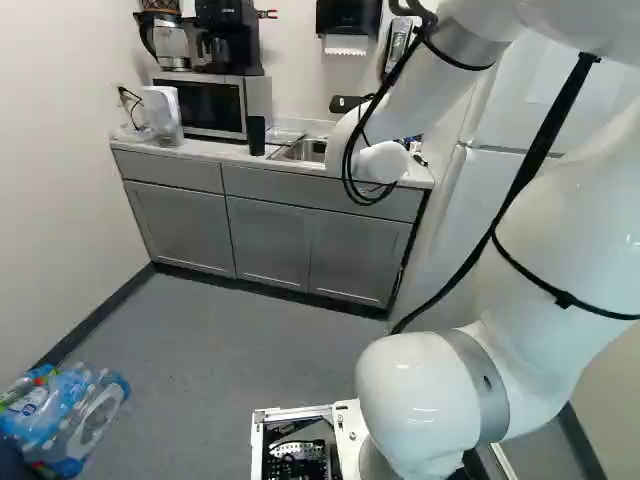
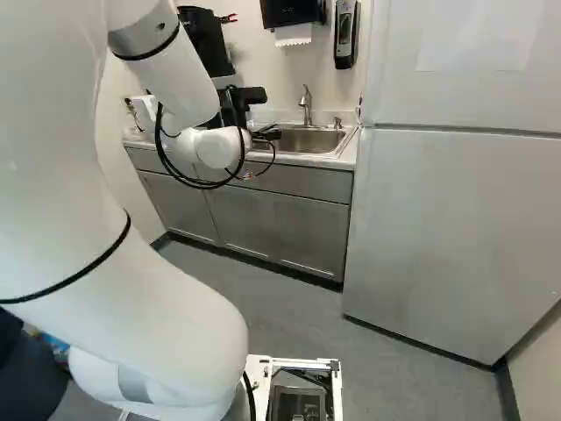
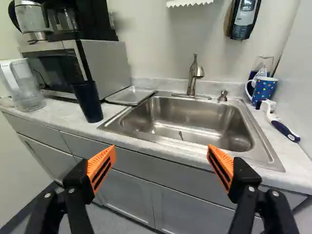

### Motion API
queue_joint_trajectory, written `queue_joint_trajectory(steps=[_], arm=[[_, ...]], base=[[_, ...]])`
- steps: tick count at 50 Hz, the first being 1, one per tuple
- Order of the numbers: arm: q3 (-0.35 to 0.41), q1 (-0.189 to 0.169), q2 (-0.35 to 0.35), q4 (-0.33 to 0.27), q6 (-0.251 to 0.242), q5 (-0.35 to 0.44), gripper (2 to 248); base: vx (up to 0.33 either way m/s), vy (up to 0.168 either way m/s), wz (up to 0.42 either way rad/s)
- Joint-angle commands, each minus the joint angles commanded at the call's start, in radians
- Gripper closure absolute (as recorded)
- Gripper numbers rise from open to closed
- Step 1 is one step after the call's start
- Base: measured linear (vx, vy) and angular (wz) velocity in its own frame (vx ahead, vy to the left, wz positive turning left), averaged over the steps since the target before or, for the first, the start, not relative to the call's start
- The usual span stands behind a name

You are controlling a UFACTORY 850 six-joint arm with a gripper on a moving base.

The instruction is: Rinse the cup and place it in the tray

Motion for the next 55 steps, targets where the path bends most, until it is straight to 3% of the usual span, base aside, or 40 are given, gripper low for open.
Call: queue_joint_trajectory(steps=[55], arm=[[-0.094,-0.006,0.027,0.0,0.0,-0.158,3]], base=[[0.0,0.0,0.0]])
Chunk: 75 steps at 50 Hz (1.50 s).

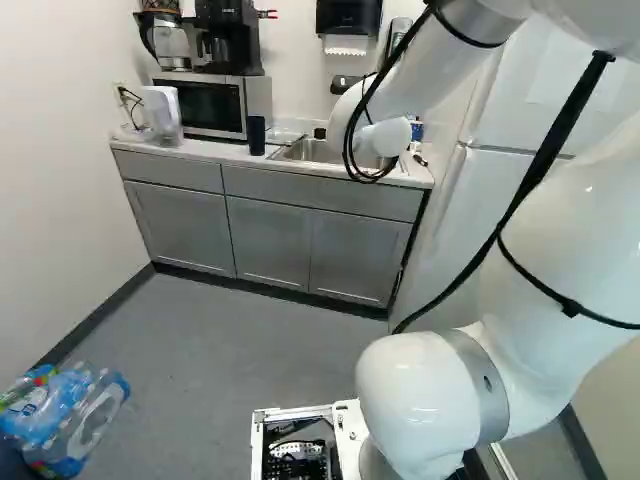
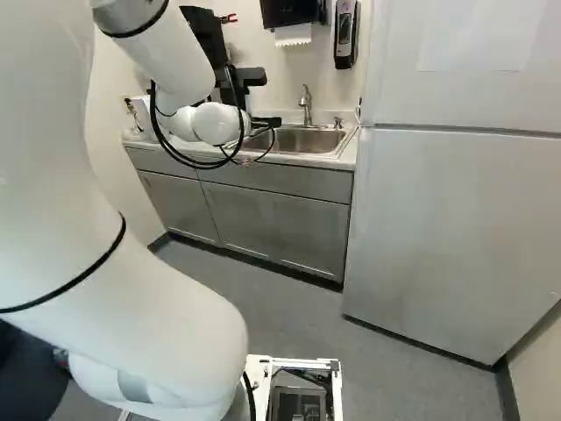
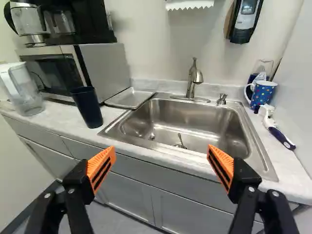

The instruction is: Rinse the cup and place it in the tray

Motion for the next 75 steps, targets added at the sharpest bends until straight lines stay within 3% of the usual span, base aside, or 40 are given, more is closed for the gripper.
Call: queue_joint_trajectory(steps=[52,75], arm=[[-0.113,-0.047,-0.002,0.0,0.0,-0.139,3],[-0.167,-0.066,-0.007,0.0,0.0,-0.152,3]], base=[[0.0,0.0,0.0],[0.0,0.0,0.0]])
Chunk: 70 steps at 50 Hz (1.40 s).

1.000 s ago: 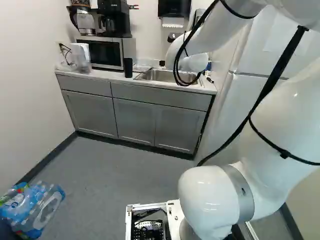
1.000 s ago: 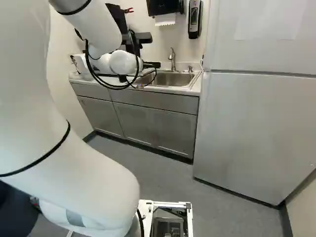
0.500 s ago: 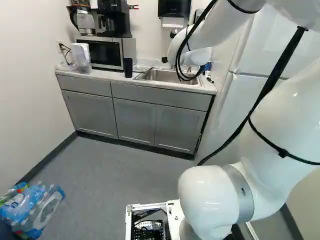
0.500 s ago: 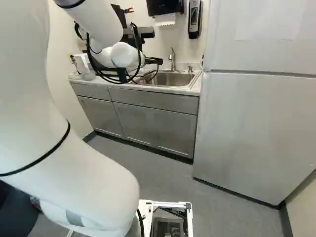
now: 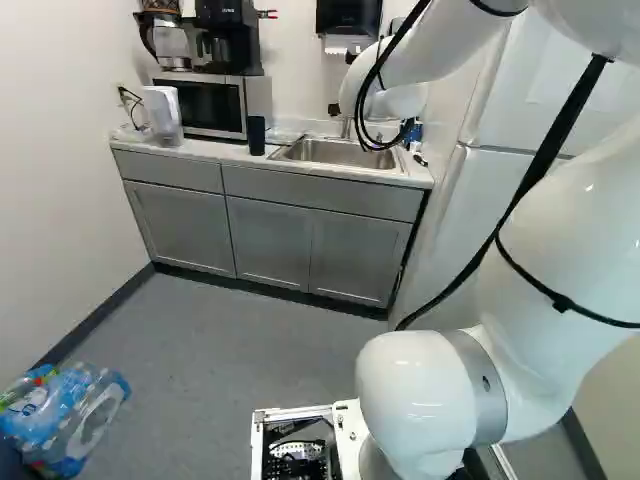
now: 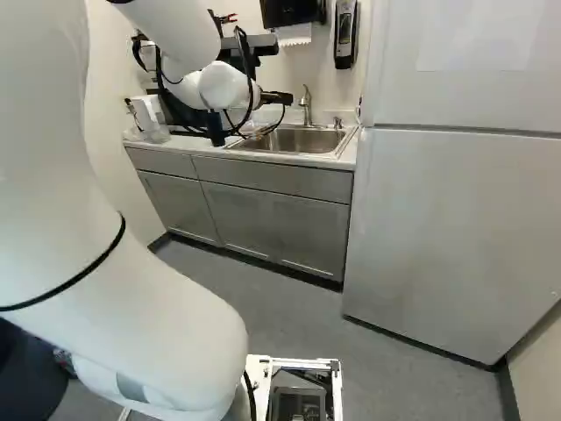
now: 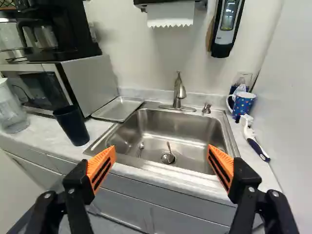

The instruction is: Rinse the cup and place it in the tray

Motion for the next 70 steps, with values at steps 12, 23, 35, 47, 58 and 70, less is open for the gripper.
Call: queue_joint_trajectory(steps=[12,23,35,47,58,70], arm=[[-0.028,-0.009,-0.003,0.0,0.0,0.0,3],[-0.054,-0.016,-0.007,0.0,0.0,0.0,3],[-0.056,-0.016,-0.006,0.0,0.0,0.0,3],[-0.056,-0.016,-0.006,0.0,0.0,0.0,3],[-0.056,-0.016,-0.006,0.0,0.0,0.0,3],[-0.056,-0.016,-0.006,0.0,0.0,0.0,3]], base=[[0.0,0.0,0.0],[0.0,0.0,0.0],[0.0,0.0,0.0],[0.0,0.0,0.0],[0.029,-0.041,-0.083],[0.053,0.001,0.002]])
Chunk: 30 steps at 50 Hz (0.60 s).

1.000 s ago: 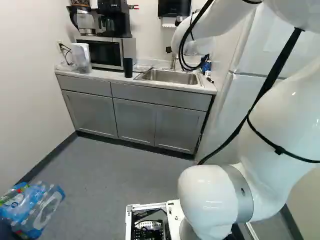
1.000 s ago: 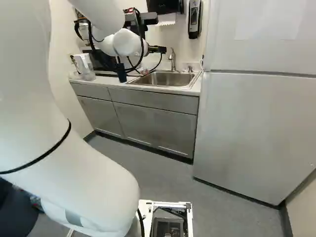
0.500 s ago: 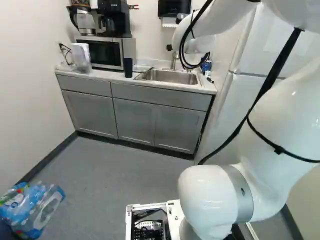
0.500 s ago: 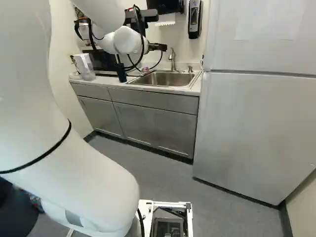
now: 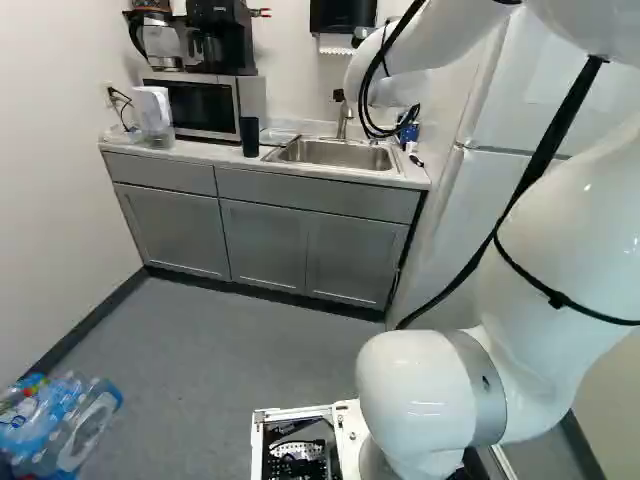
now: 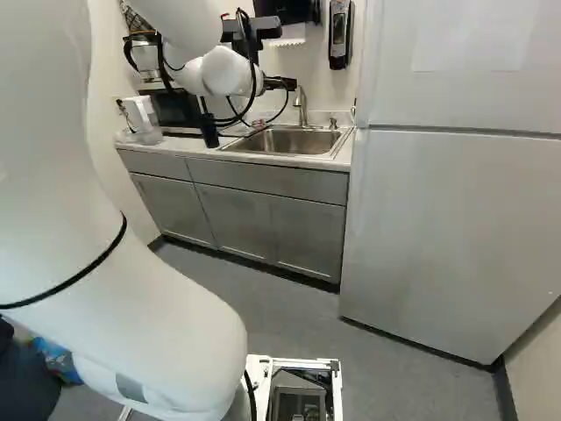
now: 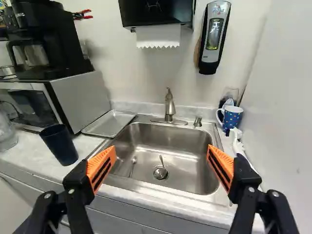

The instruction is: Rinse the cup and place it in the tray

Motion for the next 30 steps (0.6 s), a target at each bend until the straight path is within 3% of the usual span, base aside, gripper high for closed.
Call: queue_joint_trajectory(steps=[30], arm=[[0.0,0.0,0.0,0.0,0.0,0.0,3]], base=[[0.068,0.006,0.016]])
